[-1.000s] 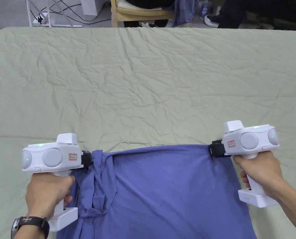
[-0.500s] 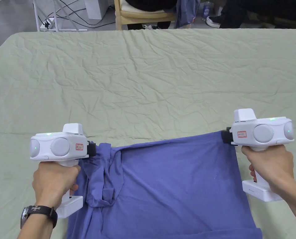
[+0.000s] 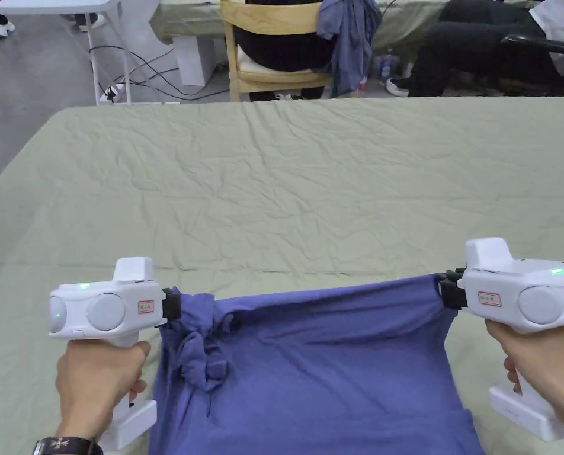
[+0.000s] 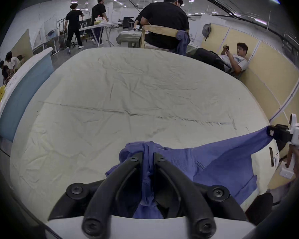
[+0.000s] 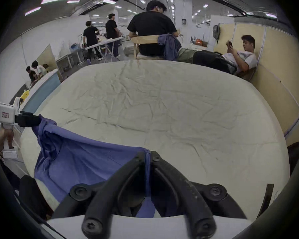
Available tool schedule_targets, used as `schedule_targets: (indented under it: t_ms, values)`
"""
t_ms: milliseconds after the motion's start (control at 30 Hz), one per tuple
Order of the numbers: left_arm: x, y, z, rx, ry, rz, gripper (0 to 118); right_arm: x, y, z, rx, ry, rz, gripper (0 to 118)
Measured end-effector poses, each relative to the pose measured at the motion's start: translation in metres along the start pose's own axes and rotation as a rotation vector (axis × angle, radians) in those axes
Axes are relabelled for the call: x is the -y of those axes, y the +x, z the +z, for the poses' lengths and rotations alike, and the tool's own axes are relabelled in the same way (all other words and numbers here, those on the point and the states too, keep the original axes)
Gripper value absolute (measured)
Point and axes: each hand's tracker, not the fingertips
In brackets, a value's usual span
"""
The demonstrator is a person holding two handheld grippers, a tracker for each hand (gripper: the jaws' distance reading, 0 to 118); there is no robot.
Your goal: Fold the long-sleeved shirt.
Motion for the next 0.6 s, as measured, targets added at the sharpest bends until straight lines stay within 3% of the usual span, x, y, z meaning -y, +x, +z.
schedule_targets:
  t_ms: [233,600]
  values:
    - [0.052,0.005,0.044,0.009,-0.025,-0.052,10,0.057,-0.002,0.033,-0.01,-0.015,0.007,6]
    - [0.121,-0.011,0.048,0.054,-0.163,-0.051,10,0.133,-0.008,0.044,-0.002,-0.131,-0.01,6]
